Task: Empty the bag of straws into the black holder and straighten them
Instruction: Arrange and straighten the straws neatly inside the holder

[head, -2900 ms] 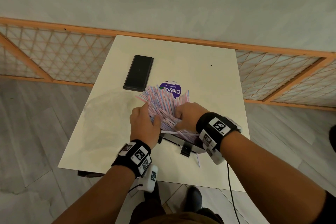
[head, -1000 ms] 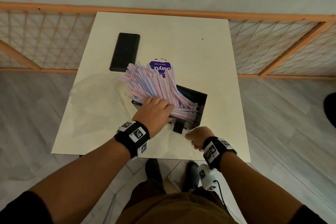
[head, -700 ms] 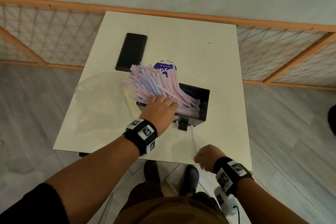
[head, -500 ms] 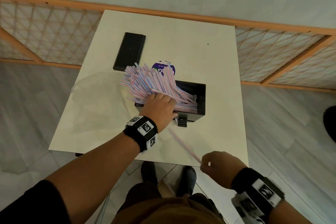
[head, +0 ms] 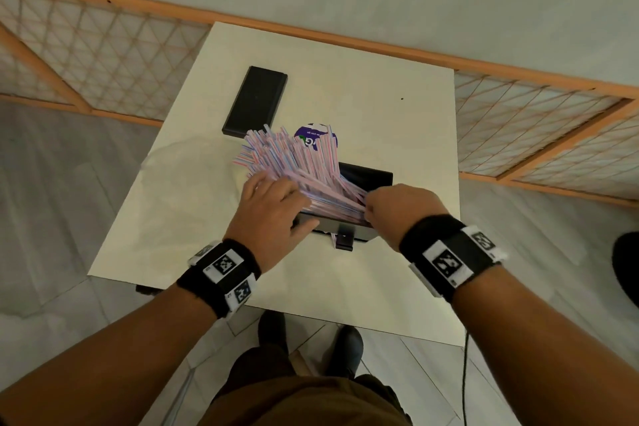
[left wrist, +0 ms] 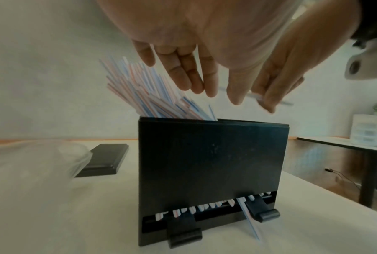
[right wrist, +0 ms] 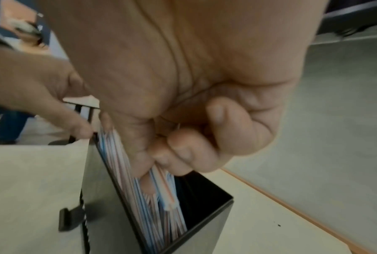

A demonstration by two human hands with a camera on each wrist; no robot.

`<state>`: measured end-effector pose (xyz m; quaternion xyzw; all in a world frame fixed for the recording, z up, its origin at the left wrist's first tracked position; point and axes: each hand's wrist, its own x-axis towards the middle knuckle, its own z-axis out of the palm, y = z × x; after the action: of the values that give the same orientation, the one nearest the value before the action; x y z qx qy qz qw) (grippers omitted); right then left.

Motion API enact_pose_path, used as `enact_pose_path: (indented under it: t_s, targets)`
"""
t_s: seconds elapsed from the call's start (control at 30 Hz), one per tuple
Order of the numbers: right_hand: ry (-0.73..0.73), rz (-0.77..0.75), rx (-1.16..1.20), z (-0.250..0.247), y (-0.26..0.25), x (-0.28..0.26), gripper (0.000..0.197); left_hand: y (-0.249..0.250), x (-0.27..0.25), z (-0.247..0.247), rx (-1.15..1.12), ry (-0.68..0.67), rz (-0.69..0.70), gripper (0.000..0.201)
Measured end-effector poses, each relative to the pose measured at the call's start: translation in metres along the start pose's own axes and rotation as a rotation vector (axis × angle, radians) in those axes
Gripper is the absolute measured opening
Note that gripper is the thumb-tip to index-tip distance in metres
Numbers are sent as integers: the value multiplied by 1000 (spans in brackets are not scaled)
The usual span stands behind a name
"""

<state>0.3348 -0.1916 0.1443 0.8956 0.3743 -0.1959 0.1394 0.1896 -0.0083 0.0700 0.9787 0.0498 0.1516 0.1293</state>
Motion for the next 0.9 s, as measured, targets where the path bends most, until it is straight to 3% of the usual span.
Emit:
enact_pose_path:
  t_s: [0.13,0.3,0.43,0.53,0.67,0.77,0.9]
  targets:
    - [-72,-73,-55,7,-23,31,23,-4,-10,-4,-46,3,-102,24]
    - [-46,-49,142,6,-17,52,23,-10,-1,-5,-58,-38,-113,17]
    - [-28,68,281,1,-8,69,32,-11,10,-3,-60,-112,-42,35]
    - [-120,123,289,8,-10,83,27,-10,17,0,-22,-176,43,19]
    - [-222,104,256,12,-18,89,36,-17,25,0,15,-162,27,32]
    - [-232,100,309,13,-23,91,47,-21,28,-5,14,-107,-13,18]
    - [-233,101,372,13,-22,92,49,-18,27,-2,-29,-97,-40,32]
